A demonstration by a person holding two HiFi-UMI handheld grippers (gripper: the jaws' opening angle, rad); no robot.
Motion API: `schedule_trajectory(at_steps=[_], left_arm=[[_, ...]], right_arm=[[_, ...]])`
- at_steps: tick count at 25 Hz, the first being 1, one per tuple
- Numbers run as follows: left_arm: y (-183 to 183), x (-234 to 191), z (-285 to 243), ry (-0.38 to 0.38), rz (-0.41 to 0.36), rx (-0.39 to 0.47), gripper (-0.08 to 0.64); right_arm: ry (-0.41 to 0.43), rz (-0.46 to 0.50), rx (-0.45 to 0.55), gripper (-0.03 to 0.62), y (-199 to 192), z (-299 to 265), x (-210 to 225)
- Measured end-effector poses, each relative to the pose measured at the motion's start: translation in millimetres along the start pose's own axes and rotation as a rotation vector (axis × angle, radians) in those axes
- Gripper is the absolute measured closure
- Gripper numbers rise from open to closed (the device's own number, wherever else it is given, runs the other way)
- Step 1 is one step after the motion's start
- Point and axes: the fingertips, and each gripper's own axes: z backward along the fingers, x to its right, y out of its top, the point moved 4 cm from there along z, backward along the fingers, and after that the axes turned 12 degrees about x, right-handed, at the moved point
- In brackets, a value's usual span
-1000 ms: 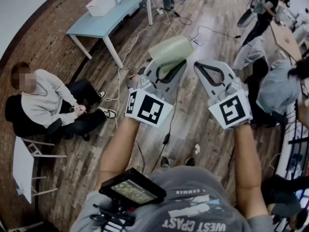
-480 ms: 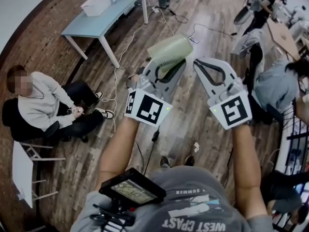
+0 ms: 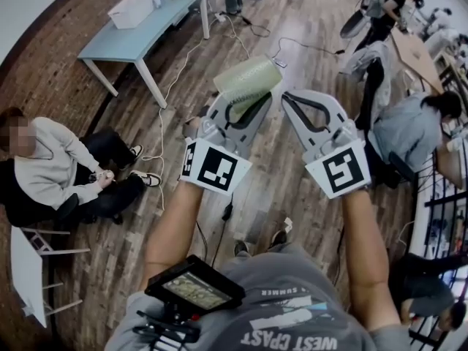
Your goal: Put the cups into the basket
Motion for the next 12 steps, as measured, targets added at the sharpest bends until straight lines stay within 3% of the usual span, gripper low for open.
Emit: schedule_trajectory(at_steps=[12], left_arm=[[-66.1,-13.7,-96.8,0.004,-0.026,-0.110,0.534]], right_arm=[[0.019,-0.076,0.045,0.580,-97.0,-9.1,80.3]])
